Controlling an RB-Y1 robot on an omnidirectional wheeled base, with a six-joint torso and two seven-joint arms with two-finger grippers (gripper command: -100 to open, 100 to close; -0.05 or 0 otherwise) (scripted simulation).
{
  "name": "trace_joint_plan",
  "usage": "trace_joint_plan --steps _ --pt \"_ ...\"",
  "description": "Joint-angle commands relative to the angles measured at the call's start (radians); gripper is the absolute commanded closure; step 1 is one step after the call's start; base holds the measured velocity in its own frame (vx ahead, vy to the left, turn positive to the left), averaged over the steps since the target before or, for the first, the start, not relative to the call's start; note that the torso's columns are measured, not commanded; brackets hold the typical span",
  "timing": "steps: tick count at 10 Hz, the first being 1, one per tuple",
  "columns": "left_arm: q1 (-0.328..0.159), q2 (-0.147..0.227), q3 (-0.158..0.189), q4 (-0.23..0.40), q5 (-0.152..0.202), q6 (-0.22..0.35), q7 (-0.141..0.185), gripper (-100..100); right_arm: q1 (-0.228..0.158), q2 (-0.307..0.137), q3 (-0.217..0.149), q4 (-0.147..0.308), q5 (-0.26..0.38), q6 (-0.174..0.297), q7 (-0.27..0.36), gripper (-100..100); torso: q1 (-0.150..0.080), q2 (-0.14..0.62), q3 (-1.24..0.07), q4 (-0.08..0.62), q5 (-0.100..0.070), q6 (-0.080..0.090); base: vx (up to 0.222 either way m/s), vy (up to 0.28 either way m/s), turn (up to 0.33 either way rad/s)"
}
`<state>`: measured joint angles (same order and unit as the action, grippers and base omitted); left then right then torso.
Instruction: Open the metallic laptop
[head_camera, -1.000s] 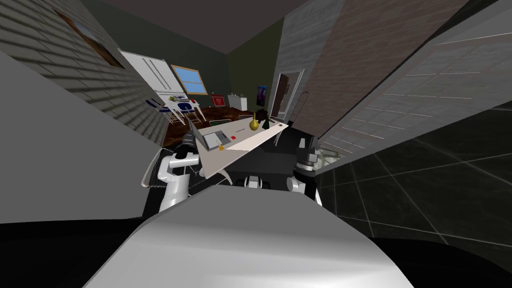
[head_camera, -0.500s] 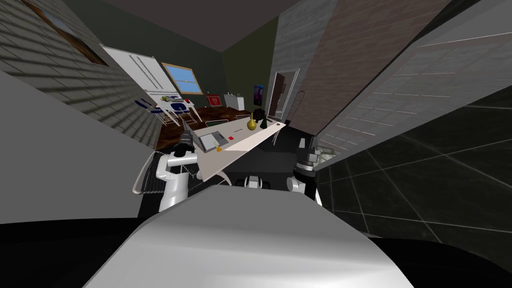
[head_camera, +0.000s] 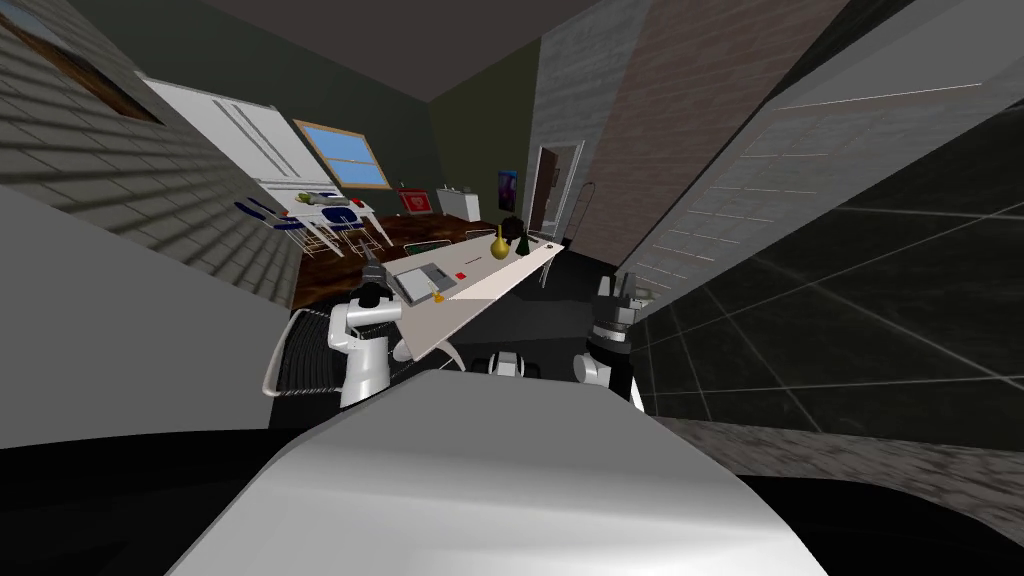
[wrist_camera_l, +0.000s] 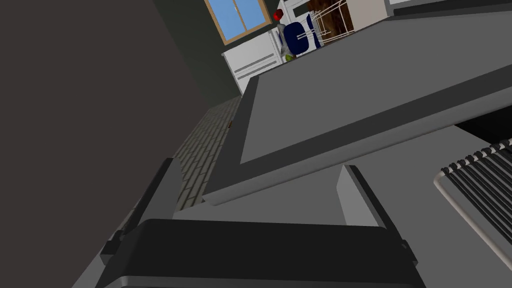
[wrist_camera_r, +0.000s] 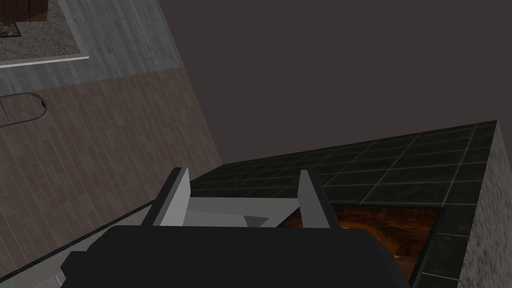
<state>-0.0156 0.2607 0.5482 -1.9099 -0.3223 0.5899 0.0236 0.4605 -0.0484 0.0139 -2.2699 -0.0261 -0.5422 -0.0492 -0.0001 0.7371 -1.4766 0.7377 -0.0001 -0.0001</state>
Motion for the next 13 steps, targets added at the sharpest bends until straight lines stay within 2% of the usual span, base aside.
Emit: trace_joint_plan --steps 1,2,3,4,6,8,12,13 --pt "-0.043 -0.029 0.012 0.016 -0.056 0.015 -0.001 -100 0.0 0.0 0.0 0.0 0.0 0.0 0.0 0 0.0 0.001 0.0 0.0 0.0 0.0 -0.063 0.068 -0.118" --pt "-0.06 -0.04 0.017 0.022 -0.077 0.021 -0.001 -100 0.0 0.0 0.0 0.0 0.0 0.0 0.0 0 0.0 0.0 0.0 0.0 0.0 0.0 -0.063 0.066 -0.135" --pt "-0.05 -0.033 0.014 0.019 -0.064 0.017 -0.001 -100 0.0 0.0 0.0 0.0 0.0 0.0 0.0 0 0.0 0.001 0.0 0.0 0.0 0.0 -0.03 0.03 -0.033" --pt "-0.027 -0.018 0.007 0.009 -0.035 0.01 0.0 100 0.0 0.0 0.0 0.0 0.0 0.0 0.0 0 -0.001 -0.001 0.0 0.0 0.0 0.0 0.038 -0.027 0.155" --pt "0.006 0.003 -0.002 -0.004 0.007 -0.001 0.0 100 0.001 0.0 0.0 0.0 0.0 0.0 0.0 0 0.0 -0.003 -0.001 -0.005 0.006 -0.004 0.097 -0.081 0.179" --pt "0.04 0.025 -0.011 -0.017 0.05 -0.011 0.0 100 0.0 0.0 0.0 0.0 0.0 0.0 0.0 0 0.006 -0.002 0.0 -0.005 0.008 0.002 0.063 -0.073 0.126" --pt "0.106 0.069 -0.03 -0.043 0.134 -0.033 0.001 100 0.0 0.0 0.0 0.0 0.0 0.0 0.0 0 0.006 -0.004 -0.002 -0.005 0.007 0.001 0.059 -0.06 0.12" --pt "0.091 0.07 -0.023 -0.043 0.12 -0.036 0.0 100 0.0 0.0 0.0 0.0 0.0 0.0 0.0 0 0.006 -0.004 -0.002 -0.005 0.007 0.001 0.02 -0.028 0.039"
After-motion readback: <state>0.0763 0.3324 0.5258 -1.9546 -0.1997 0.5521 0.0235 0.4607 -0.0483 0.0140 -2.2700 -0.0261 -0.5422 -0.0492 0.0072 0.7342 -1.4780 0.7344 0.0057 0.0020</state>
